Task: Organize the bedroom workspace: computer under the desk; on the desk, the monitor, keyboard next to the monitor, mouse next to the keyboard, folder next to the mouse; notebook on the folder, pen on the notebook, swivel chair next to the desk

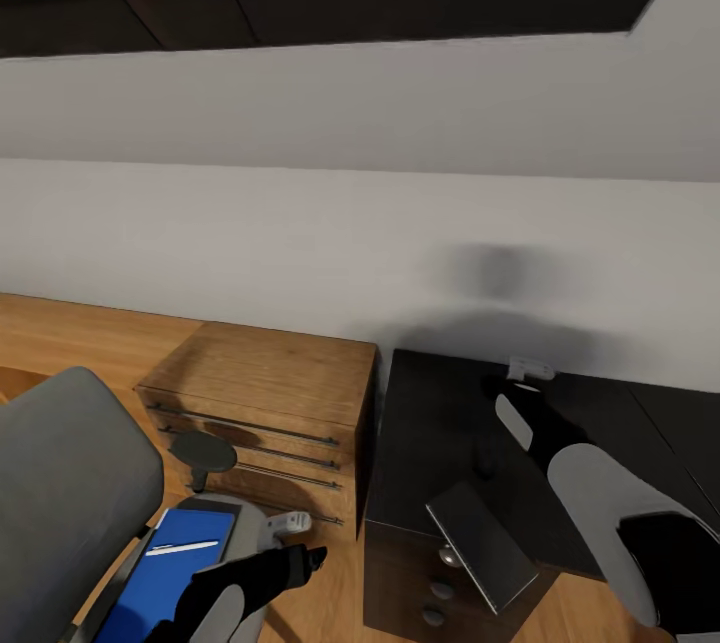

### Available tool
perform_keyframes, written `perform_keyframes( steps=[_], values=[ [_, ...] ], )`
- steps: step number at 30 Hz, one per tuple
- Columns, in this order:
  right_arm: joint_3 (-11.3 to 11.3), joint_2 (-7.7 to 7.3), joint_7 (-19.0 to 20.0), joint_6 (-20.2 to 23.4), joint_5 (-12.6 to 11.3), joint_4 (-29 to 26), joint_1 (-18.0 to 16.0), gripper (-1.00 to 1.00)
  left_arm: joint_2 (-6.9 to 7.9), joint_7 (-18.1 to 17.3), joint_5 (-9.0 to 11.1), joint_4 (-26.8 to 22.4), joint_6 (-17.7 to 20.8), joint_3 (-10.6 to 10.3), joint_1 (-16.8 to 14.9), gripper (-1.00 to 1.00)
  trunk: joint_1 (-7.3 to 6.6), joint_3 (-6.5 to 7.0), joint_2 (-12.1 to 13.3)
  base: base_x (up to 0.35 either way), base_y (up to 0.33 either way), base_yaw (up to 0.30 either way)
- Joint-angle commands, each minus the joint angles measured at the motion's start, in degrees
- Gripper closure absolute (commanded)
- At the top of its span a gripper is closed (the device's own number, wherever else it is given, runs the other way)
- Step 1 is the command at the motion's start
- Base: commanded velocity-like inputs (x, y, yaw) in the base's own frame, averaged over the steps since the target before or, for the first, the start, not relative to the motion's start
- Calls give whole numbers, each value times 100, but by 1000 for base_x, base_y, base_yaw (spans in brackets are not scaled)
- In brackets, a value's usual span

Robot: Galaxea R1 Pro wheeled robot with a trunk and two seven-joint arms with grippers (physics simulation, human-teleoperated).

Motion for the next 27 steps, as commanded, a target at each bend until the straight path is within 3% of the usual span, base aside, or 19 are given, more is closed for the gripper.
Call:
perform_keyframes(
  steps=[1, 16, 27],
  values=[
    [46, -8, -8, 36, -29, 37, -6, -100, 6, 54, 61, -9, 5, 3, -6, -100, 2, -9, -8, 0, 0, 0],
    [37, -13, 477, 33, 6, 413, -12, -100, 18, 60, 63, -318, -20, 195, -6, -100, 2, -9, -8, 0, 0, 0],
    [42, -14, 501, 65, -3, 437, -6, -100, 69, 69, 63, -1305, -199, 200, 2, -100, 2, -9, -8, 0, 0, 0]
  ],
)
